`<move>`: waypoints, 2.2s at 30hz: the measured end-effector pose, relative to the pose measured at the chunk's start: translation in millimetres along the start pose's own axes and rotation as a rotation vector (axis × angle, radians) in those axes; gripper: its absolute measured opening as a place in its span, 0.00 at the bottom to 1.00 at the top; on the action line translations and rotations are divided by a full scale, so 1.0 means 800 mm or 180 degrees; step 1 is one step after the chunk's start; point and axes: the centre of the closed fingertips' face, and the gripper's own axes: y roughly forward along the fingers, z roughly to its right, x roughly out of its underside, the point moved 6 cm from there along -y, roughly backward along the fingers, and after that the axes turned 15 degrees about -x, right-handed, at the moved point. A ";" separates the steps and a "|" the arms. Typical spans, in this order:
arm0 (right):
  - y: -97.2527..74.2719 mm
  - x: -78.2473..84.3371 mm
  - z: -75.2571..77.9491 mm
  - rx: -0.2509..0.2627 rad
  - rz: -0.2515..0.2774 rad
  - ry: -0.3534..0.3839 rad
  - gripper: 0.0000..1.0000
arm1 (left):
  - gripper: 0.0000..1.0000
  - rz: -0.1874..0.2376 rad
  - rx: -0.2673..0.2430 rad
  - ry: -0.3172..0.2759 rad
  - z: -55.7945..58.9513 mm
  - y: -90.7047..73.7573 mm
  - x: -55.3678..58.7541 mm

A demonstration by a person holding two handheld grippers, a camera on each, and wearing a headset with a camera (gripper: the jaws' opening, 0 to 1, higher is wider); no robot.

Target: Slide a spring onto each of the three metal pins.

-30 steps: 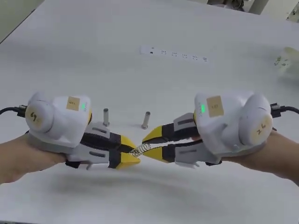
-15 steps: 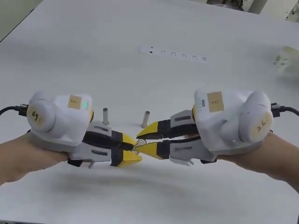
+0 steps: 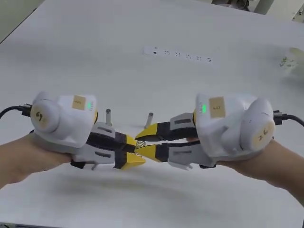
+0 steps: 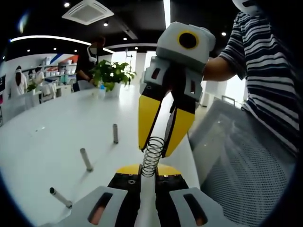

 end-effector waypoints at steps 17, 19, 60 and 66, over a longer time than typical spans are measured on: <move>-0.003 0.000 0.001 -0.0005 -0.0105 -0.0051 0.07 | 0.03 -0.0054 -0.0019 -0.0062 -0.001 -0.001 0.001; -0.004 0.000 0.002 0.0003 -0.0106 -0.0051 0.07 | 0.03 -0.0048 -0.0025 -0.0075 -0.002 -0.001 0.000; -0.005 0.005 0.009 0.0082 -0.0202 -0.0090 0.07 | 0.30 0.0033 -0.0419 -0.0364 -0.030 -0.042 0.010; -0.005 0.006 0.010 0.0094 -0.0224 -0.0098 0.07 | 0.37 0.0005 -0.0489 -0.0385 -0.034 -0.050 0.015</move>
